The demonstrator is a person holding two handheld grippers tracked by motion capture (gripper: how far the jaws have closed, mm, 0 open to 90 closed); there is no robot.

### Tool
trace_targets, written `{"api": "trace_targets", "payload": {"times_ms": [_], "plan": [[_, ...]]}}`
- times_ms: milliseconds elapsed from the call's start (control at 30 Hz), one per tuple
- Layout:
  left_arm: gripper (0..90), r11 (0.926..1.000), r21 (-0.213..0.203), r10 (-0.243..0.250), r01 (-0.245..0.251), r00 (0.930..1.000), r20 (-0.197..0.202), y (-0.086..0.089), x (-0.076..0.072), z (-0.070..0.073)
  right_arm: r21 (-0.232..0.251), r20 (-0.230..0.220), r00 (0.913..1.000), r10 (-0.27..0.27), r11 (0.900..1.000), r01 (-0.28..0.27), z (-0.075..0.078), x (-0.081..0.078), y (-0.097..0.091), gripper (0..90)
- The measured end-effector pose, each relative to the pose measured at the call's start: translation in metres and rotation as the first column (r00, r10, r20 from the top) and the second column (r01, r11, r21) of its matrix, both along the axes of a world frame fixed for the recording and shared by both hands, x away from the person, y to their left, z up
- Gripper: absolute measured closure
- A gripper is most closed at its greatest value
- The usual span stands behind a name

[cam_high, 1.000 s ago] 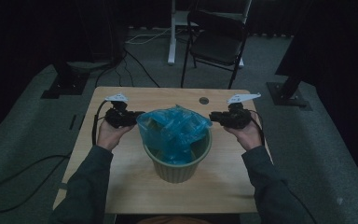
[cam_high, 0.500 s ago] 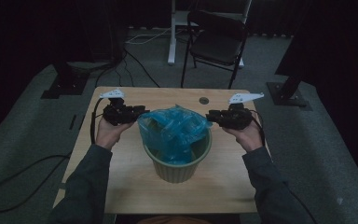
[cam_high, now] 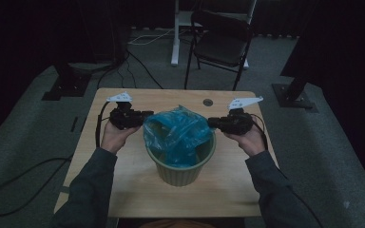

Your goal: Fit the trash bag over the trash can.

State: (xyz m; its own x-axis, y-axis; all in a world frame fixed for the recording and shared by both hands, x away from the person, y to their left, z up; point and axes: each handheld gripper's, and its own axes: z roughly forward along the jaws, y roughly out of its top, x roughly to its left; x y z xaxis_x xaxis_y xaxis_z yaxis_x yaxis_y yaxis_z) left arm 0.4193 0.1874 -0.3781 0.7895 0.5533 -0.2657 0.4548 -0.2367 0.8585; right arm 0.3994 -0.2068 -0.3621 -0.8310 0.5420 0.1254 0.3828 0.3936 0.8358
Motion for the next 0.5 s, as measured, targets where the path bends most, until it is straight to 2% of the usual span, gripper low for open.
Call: {"api": "trace_targets", "payload": {"times_ms": [100, 233, 500], "plan": [[78.8, 1.0000, -0.001, -0.007, 0.007, 1.0000, 0.000, 0.003, -0.003, 0.000, 0.000, 0.000, 1.0000, 0.002, 1.0000, -0.002, -0.001, -0.002, -0.003, 89.3], [89.5, 0.9996, 0.008, -0.028, 0.028, 0.9996, 0.002, 0.006, -0.007, -0.003, 0.017, -0.007, 1.0000, 0.006, 0.9998, -0.006, -0.002, -0.003, -0.007, 90.0], [90.0, 0.9992, 0.016, -0.037, 0.037, 0.9993, 0.004, 0.011, -0.015, -0.005, 0.031, -0.010, 0.9999, 0.007, 0.9995, -0.006, -0.003, -0.007, -0.011, 90.0]]}}
